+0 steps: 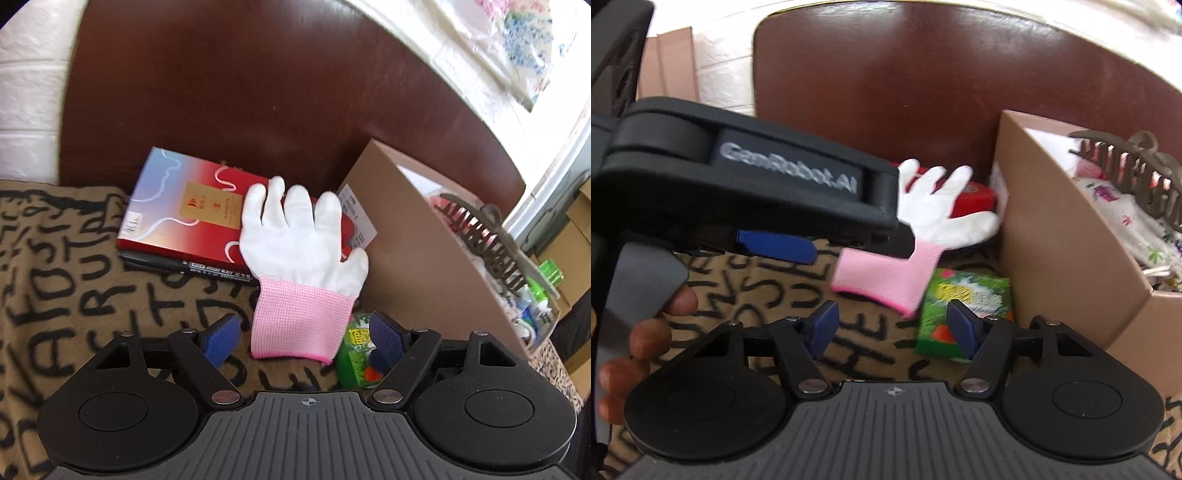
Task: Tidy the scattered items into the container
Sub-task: 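Grasp the glove by its pink cuff with the left gripper and lift, then grasp the green snack box with the right gripper while the left gripper holds the glove, then carry the glove and green box over the cardboard box with both grippers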
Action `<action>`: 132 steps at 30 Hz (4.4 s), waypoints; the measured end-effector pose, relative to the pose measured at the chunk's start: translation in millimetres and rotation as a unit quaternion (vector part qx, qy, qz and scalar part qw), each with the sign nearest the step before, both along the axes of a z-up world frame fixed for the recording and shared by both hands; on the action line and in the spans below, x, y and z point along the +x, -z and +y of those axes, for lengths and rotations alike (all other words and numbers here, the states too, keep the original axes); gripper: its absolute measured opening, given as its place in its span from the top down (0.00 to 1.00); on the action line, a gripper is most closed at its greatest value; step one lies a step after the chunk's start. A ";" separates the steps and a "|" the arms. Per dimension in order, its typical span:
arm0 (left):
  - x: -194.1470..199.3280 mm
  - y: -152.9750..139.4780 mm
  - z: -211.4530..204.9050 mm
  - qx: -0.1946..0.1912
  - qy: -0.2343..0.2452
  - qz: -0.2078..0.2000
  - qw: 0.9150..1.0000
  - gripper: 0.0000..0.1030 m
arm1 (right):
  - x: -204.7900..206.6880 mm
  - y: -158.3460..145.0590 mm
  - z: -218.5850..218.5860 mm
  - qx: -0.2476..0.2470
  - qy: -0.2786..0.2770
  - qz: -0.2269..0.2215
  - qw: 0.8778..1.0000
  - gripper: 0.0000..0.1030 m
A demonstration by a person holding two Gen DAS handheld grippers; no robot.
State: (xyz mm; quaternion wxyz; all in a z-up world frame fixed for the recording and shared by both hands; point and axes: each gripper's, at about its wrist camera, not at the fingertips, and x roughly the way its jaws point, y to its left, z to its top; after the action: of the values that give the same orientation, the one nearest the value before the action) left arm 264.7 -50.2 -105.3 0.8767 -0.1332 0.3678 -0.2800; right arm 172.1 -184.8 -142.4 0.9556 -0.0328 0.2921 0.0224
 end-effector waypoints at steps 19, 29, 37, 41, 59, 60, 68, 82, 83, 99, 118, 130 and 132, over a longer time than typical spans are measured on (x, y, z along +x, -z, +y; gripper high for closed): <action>17.1 24.8 0.6 -0.038 0.012 0.044 0.998 0.93 | -17.4 7.7 17.0 -0.047 0.060 -0.015 0.997 0.36; -12.6 3.0 -0.7 -0.062 0.052 0.013 0.997 0.89 | -25.1 10.0 -5.1 0.009 0.107 0.012 0.994 0.34; 9.7 1.5 -28.5 -0.051 0.075 -0.001 0.996 0.35 | -28.4 14.6 -9.5 0.031 0.123 0.010 0.992 0.31; 24.7 6.7 -40.4 -0.048 0.088 0.003 0.995 0.23 | -26.3 15.7 -7.5 0.044 0.124 0.008 0.991 0.32; 8.2 17.1 -41.5 -0.002 0.136 0.017 0.991 0.37 | -47.9 14.1 -0.6 0.045 0.135 0.000 0.990 0.54; 3.2 16.5 -39.4 -0.002 0.133 0.020 0.991 0.37 | -51.5 14.0 -1.3 0.044 0.127 0.001 0.991 0.56; -58.3 12.9 -22.8 -0.016 0.107 0.045 0.993 0.38 | -102.5 -2.5 -1.0 0.030 0.077 -0.007 0.997 0.55; -131.6 6.6 6.5 -0.076 0.020 0.062 0.995 0.19 | -147.2 -8.8 -18.4 0.052 0.046 0.012 0.998 0.33; -127.4 3.6 6.7 -0.075 0.011 0.057 0.995 0.19 | -147.4 -9.6 -17.6 0.052 0.047 0.007 0.998 0.30; -50.2 28.7 -17.0 -0.084 -0.029 0.093 0.992 0.43 | -104.8 15.4 -23.5 0.060 0.090 0.029 0.994 0.33; -59.9 29.2 -21.1 -0.072 -0.007 0.110 0.991 0.85 | -109.8 11.5 -48.4 0.079 0.090 0.035 0.992 0.37; -108.8 -65.9 -28.7 -0.090 0.036 0.001 0.995 0.93 | -141.7 -51.5 -75.6 0.093 0.080 -0.057 0.991 0.37; -115.2 -87.7 -33.5 -0.098 0.044 -0.018 0.994 0.93 | -146.9 -64.6 -82.8 0.096 0.080 -0.076 0.989 0.37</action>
State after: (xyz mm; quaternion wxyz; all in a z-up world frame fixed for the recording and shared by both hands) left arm 149.5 -83.7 -17.7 0.8525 -0.1974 0.3282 -0.3558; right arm 25.2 -267.6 -77.8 0.9725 0.0808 0.2167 -0.0286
